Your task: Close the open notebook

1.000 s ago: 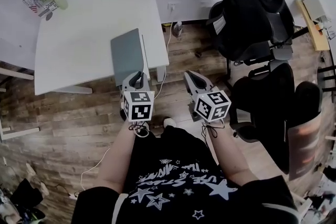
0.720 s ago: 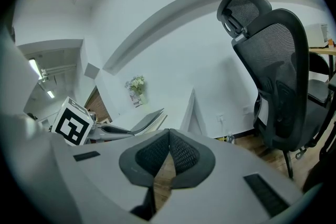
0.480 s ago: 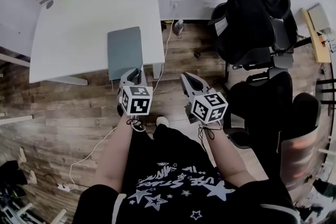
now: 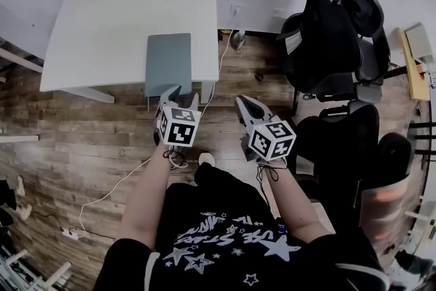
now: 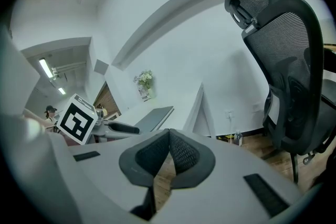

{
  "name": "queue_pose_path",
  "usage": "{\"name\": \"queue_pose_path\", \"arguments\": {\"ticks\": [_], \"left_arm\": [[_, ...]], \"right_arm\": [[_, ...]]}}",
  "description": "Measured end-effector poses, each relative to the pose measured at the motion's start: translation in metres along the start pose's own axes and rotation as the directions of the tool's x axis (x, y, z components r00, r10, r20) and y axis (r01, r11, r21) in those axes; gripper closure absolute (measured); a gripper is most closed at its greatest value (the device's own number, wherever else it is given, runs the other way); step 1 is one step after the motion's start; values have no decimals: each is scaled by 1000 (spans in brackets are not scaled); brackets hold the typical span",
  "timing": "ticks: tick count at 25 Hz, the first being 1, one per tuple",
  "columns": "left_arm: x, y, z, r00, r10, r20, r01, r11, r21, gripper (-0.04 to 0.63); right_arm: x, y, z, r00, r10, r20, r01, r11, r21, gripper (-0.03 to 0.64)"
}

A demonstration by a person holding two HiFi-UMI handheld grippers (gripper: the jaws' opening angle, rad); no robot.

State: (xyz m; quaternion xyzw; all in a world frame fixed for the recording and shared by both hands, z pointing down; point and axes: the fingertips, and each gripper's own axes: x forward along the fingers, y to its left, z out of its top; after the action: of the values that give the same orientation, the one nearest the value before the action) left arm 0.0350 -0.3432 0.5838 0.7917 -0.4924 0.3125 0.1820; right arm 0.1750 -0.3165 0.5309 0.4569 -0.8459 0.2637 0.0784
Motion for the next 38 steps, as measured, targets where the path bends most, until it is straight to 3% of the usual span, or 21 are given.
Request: {"name": "queue_pose_path", "arguments": {"ticks": [3, 7, 10, 14, 18, 24, 28, 38], "left_arm": [[-11, -3, -5, 1000, -23, 10, 23, 1000, -12, 345], [-45, 5, -8, 998, 10, 69, -5, 998, -63, 344], [-82, 16, -8, 989, 77, 127, -64, 993, -101, 367], [-144, 28, -16, 958, 202, 205, -180, 976, -121, 445], [-197, 30, -34, 922, 311, 233, -291, 950, -114, 504], [-267, 20, -72, 882, 409, 232, -372, 909, -188, 561], [-308, -1, -112, 873, 437, 215, -383, 889, -252, 571], [-392, -73, -201, 875, 450, 179, -361, 853, -378, 575]], "right_arm": [[4, 7, 1, 1000, 11, 2, -11, 1000, -8, 614], [8, 29, 4, 999, 44, -2, -44, 998, -39, 614], [9, 51, 8, 996, 84, -2, -84, 994, -75, 614], [2, 92, 15, 989, 145, 10, -142, 980, -141, 614], [-18, 131, 10, 980, 199, 6, -194, 962, -194, 614], [-49, 180, -11, 963, 270, -17, -267, 935, -235, 614], [-82, 207, -33, 954, 299, -23, -295, 919, -263, 615], [-179, 258, -85, 932, 359, -42, -354, 883, -310, 615]]}}
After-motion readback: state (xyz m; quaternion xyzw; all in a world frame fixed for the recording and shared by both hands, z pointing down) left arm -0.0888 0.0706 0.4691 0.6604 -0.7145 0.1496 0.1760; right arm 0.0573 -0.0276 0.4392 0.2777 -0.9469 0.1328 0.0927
